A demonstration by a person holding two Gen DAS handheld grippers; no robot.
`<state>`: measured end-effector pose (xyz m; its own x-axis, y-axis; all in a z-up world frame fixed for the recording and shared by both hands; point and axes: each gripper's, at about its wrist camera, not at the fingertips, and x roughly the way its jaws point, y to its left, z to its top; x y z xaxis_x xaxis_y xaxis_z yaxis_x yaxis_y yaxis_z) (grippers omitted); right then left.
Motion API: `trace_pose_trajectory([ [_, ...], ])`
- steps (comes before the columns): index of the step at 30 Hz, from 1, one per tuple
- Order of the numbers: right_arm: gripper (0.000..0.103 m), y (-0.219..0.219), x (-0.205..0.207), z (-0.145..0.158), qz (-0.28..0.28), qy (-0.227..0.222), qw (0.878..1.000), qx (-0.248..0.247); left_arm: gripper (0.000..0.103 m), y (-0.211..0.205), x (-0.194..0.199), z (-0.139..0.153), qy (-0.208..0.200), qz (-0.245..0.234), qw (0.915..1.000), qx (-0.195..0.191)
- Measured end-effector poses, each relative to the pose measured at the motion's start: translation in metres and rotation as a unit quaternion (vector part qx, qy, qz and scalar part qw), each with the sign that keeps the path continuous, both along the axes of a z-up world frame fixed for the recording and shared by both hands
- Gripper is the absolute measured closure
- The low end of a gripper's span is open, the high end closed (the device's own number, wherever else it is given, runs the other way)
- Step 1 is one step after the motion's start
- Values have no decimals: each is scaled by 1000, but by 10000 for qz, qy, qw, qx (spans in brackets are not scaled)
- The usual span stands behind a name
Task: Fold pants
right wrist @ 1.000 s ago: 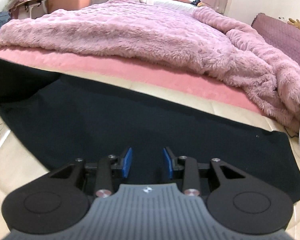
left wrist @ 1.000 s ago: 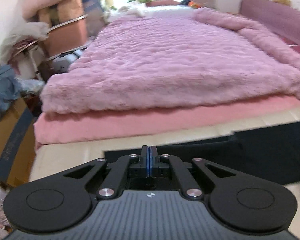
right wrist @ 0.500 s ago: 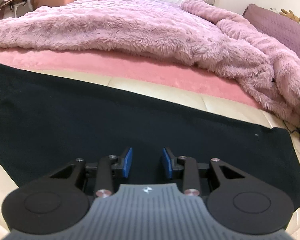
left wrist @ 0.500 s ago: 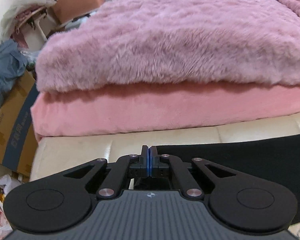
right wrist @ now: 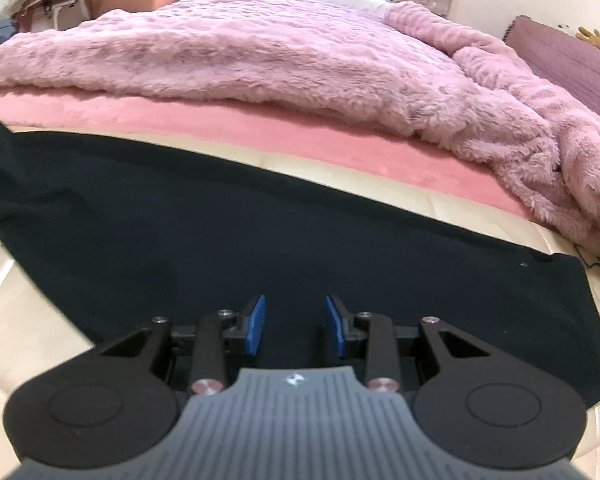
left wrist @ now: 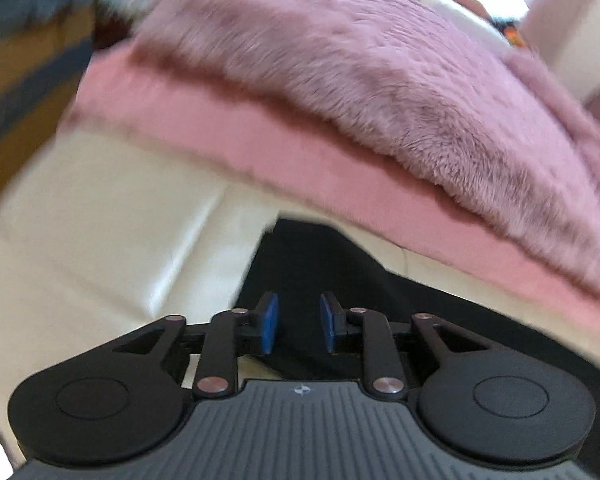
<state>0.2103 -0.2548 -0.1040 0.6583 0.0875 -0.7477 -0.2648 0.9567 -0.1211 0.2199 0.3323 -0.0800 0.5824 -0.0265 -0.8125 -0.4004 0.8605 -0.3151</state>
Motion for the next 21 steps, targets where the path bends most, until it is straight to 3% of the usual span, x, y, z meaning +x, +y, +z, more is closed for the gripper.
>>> trace_pose_trajectory([
  [5, 74, 10, -16, 1, 71, 67, 9999, 23, 77, 14, -19, -32, -214, 736, 9917, -1036],
  [9, 74, 10, -29, 6, 121, 149, 9998, -33, 77, 19, -19, -48, -401, 1186, 9809, -1489],
  [15, 73, 12, -61, 10, 602, 330, 9964, -507, 78, 17, -15, -56, -320, 1421, 9799, -1363],
  [19, 73, 16, -76, 2, 816, 356, 9905, -1046, 101, 14, -13, -55, -293, 1409, 9827, -1166],
  [21, 74, 19, -76, -2, 900, 355, 9878, -1223, 103, 12, -12, -52, -330, 1371, 9840, -1091],
])
